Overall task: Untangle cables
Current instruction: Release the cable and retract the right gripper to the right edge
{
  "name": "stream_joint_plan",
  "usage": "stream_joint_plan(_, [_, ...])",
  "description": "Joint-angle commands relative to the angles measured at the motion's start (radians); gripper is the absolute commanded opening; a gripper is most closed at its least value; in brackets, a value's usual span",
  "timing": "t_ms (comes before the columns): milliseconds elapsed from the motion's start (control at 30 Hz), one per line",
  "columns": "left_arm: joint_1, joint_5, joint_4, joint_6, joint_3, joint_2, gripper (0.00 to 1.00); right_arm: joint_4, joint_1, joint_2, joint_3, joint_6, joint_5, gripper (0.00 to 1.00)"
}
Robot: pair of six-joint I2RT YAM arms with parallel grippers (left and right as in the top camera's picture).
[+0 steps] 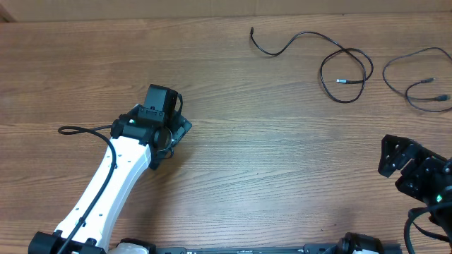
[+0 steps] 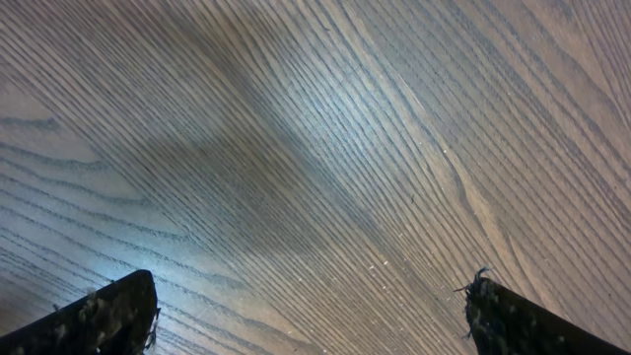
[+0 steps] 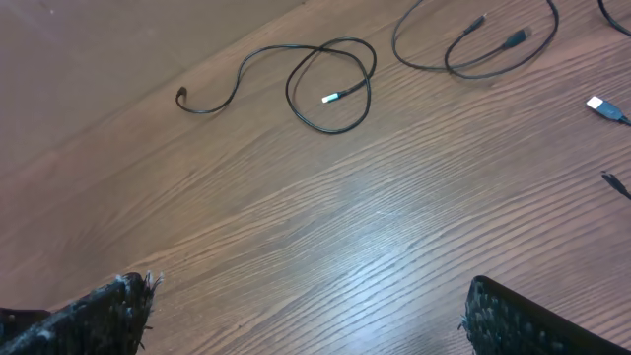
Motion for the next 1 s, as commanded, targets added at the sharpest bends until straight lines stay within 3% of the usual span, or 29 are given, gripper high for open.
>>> stream_joint_plan(0, [0.004, -0.002, 0.0, 0.019, 0.013, -0.019, 1.0, 0.002, 0.003, -0.003, 0.001, -0.003, -0.002, 1.0])
stream_joint_plan(967, [0.004, -0.002, 0.0, 0.019, 0.013, -0.019, 1.0, 0.002, 0.011, -0.042, -0.01, -0.003, -0.002, 1.0])
